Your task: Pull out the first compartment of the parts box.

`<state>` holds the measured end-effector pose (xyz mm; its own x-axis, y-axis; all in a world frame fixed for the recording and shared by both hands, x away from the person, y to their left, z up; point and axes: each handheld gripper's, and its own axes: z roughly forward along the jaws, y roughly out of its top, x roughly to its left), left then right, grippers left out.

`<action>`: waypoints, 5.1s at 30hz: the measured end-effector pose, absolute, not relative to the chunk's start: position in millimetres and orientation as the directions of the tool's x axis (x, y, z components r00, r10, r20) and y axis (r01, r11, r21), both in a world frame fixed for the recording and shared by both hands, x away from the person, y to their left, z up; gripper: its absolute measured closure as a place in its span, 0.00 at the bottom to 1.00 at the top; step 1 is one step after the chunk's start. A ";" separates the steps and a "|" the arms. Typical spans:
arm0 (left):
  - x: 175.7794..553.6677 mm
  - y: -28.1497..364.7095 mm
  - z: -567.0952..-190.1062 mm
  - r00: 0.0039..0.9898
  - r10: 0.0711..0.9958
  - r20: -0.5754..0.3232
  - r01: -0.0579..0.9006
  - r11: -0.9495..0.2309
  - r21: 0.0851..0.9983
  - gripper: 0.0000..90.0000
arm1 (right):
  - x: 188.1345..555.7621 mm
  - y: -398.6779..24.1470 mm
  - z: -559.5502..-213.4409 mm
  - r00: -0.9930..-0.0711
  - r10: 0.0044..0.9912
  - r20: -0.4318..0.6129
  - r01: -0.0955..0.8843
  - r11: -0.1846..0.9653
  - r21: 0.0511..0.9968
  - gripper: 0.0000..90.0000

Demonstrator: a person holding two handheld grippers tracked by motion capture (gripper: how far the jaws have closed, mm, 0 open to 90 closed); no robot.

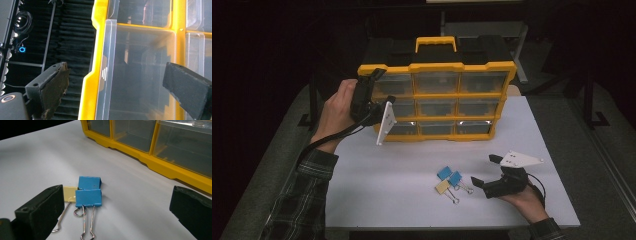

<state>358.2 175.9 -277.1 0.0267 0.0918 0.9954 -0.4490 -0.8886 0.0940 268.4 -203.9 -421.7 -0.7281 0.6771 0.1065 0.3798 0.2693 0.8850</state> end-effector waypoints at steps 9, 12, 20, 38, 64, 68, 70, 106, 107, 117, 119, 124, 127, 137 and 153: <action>358.0 176.8 -275.2 0.017 0.110 0.994 -0.430 -0.897 0.107 0.20 | 268.6 -204.3 -421.6 -0.727 0.678 0.107 0.381 0.269 0.885 0.00; 357.9 176.9 -274.0 0.035 0.108 0.993 -0.430 -0.896 0.113 0.33 | 268.5 -204.3 -421.7 -0.728 0.678 0.107 0.380 0.269 0.885 0.00; 358.9 176.6 -272.7 0.026 0.101 0.995 -0.419 -0.902 0.103 0.40 | 268.4 -204.3 -421.5 -0.727 0.678 0.109 0.381 0.266 0.886 0.00; 358.5 175.1 -271.9 0.002 0.103 0.995 -0.412 -0.906 0.095 0.60 | 268.6 -204.5 -421.6 -0.728 0.677 0.108 0.381 0.269 0.885 0.00; 357.7 173.3 -268.2 0.020 0.090 0.996 -0.394 -0.915 0.091 0.86 | 268.2 -204.8 -421.6 -0.728 0.677 0.108 0.381 0.268 0.885 0.00; 357.6 173.5 -266.9 0.027 0.086 0.996 -0.391 -0.916 0.090 0.86 | 268.2 -204.7 -421.6 -0.729 0.676 0.109 0.381 0.268 0.885 0.00; 357.5 173.5 -266.4 0.028 0.082 0.996 -0.390 -0.917 0.086 0.86 | 268.0 -204.8 -421.4 -0.727 0.677 0.110 0.382 0.266 0.885 0.00; 341.1 175.2 -267.5 0.003 0.040 0.999 -0.398 -0.917 0.038 0.89 | 267.8 -206.1 -421.7 -0.723 0.682 0.110 0.382 0.262 0.886 0.00; 340.1 175.4 -267.6 0.002 0.039 0.999 -0.400 -0.916 0.037 0.89 | 267.8 -206.1 -421.7 -0.723 0.682 0.110 0.382 0.262 0.886 0.00; 329.3 178.5 -266.8 0.001 0.041 0.999 -0.415 -0.909 0.037 0.89 | 267.6 -206.2 -421.7 -0.722 0.683 0.110 0.382 0.262 0.886 0.00; 327.3 178.5 -267.7 -0.005 0.033 0.999 -0.414 -0.910 0.027 0.89 | 267.6 -206.5 -421.7 -0.721 0.685 0.109 0.382 0.261 0.887 0.00; 323.8 179.2 -267.9 -0.010 0.028 1.000 -0.418 -0.908 0.021 0.89 | 267.1 -206.1 -421.8 -0.720 0.685 0.109 0.383 0.261 0.886 0.00; 322.0 179.6 -268.2 -0.011 0.029 1.000 -0.422 -0.906 0.022 0.89 | 267.2 -206.5 -421.8 -0.718 0.687 0.111 0.384 0.258 0.886 0.00; 311.5 180.2 -269.6 -0.026 0.029 0.999 -0.423 -0.906 0.016 0.89 | 266.9 -206.7 -421.9 -0.716 0.688 0.116 0.390 0.256 0.885 0.00; 297.9 180.8 -274.7 -0.045 0.030 0.999 -0.427 -0.904 0.008 0.89 | 266.7 -206.6 -421.8 -0.716 0.689 0.116 0.390 0.255 0.885 0.00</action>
<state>297.9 180.8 -274.7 -0.0452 0.0304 0.9985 -0.4269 -0.9043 0.0082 266.7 -206.6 -421.8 -0.7157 0.6886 0.1164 0.3895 0.2552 0.8850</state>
